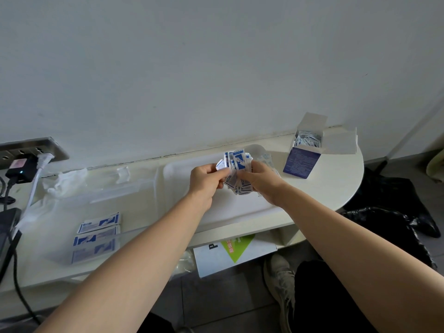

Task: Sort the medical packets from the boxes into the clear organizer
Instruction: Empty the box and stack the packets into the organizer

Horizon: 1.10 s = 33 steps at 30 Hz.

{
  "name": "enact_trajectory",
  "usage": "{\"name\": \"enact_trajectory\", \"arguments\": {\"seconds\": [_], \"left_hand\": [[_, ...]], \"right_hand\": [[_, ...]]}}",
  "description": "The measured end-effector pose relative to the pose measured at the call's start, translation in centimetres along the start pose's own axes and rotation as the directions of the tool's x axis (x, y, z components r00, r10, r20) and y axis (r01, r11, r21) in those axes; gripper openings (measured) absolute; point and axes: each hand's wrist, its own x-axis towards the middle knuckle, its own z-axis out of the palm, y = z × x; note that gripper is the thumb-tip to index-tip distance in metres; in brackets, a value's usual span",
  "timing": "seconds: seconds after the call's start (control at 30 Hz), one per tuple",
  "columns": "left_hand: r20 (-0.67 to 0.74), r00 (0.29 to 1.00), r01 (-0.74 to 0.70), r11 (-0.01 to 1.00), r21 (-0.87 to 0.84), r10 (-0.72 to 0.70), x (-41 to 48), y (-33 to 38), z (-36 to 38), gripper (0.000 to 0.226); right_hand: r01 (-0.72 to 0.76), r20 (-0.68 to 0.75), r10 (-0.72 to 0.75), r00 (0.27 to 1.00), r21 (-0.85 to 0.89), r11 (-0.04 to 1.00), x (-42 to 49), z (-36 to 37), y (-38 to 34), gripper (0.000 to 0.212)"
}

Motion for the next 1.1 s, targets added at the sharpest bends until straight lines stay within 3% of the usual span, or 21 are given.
{"name": "enact_trajectory", "arguments": {"seconds": [0.2,0.43,0.6,0.73,0.8,0.87,0.97,1.1], "left_hand": [[-0.035,0.999,0.014,0.992,-0.127,-0.019,0.2,0.0,-0.1,0.012],[-0.184,0.983,0.019,0.999,-0.037,-0.026,0.6,-0.5,-1.2,0.01],[-0.061,0.998,0.023,0.997,-0.07,-0.027,0.0,0.1,-0.8,0.012],[0.004,1.0,0.022,0.999,-0.045,-0.022,-0.5,0.6,-0.5,0.016],[0.014,1.0,-0.007,0.998,0.066,0.006,-0.4,0.4,-0.9,0.012],[0.029,0.996,-0.085,0.97,0.226,0.08,0.0,-0.1,-1.4,0.028],[0.075,0.979,-0.203,0.87,0.449,0.189,0.1,-0.7,-2.0,0.042],[0.13,0.973,-0.231,0.752,0.617,0.192,0.4,-2.0,-2.4,0.039]], "right_hand": [[0.01,-0.035,-0.011,0.999,-0.014,1.0,0.2,-0.5,0.2,0.017],[-0.007,-0.098,0.009,0.995,0.02,1.0,0.4,-1.1,0.1,0.012],[0.027,-0.036,-0.037,0.999,-0.247,0.969,-0.1,0.0,-0.1,0.013],[0.117,-0.04,-0.165,0.985,-0.545,0.83,-0.1,0.4,0.1,0.016],[0.162,-0.045,-0.257,0.965,-0.671,0.724,-0.1,0.2,0.1,0.009],[0.193,-0.029,-0.35,0.936,-0.79,0.582,-0.2,0.1,0.0,0.01],[0.236,0.046,-0.43,0.902,-0.885,0.401,0.0,0.4,0.6,0.014],[0.282,0.139,-0.421,0.897,-0.911,0.301,0.3,1.2,1.4,0.018]]}}
